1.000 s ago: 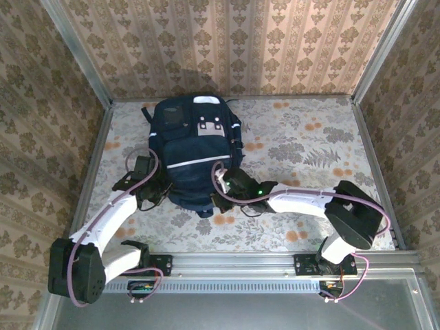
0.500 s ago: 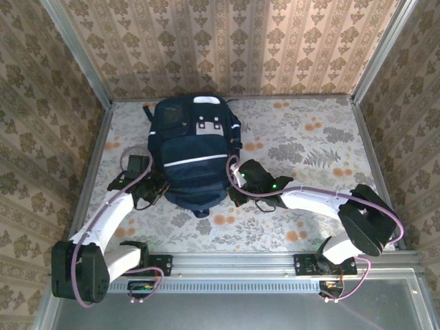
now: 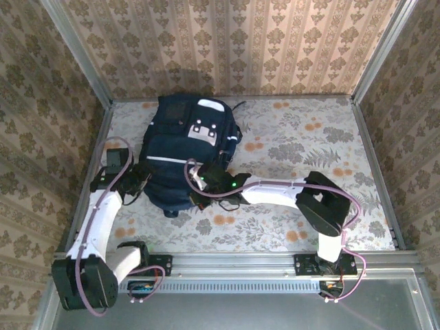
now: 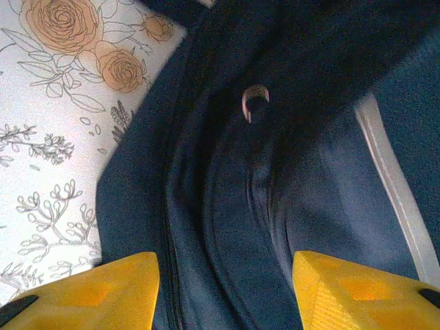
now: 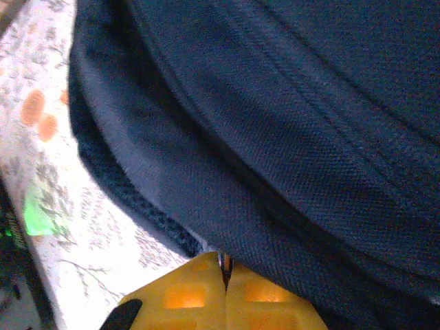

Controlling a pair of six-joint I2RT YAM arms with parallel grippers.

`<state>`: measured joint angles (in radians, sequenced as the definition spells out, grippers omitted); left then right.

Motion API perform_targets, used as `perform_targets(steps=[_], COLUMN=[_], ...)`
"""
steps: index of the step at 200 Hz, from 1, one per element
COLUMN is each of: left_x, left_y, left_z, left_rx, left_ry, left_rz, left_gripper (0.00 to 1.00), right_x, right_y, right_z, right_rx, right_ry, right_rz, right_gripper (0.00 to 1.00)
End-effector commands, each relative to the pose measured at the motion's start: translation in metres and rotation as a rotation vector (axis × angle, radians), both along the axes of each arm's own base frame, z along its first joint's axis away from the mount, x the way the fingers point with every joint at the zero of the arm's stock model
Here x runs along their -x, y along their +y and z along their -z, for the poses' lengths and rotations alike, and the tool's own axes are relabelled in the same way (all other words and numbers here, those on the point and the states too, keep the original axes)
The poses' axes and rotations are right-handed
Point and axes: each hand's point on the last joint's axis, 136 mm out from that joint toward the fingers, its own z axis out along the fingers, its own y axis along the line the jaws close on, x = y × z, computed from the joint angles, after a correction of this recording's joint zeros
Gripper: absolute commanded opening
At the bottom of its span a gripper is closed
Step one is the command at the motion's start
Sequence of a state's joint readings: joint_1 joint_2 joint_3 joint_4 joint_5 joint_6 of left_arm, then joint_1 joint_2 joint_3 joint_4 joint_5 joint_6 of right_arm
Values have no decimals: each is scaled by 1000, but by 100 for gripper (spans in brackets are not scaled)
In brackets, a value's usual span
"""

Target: Pack the student bag

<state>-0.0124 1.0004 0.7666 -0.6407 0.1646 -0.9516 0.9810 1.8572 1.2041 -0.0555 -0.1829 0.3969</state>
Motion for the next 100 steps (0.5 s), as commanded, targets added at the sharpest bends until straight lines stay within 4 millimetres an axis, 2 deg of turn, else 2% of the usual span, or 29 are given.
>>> perform_targets(steps=[1, 42, 100], left_x=[20, 34, 29], left_y=[-7, -24, -42], left_z=[5, 24, 38], left_rx=[64, 138, 145], left_ry=[48, 116, 162], left_rz=[-13, -28, -16], left_gripper=[58, 60, 58], right_x=[-8, -11, -9], right_y=[27, 46, 44], right_z=[-15, -14, -6], right_rx=[-77, -98, -93], right_ry=[14, 30, 30], right_rz=[-3, -8, -1], right_gripper=[0, 0, 0])
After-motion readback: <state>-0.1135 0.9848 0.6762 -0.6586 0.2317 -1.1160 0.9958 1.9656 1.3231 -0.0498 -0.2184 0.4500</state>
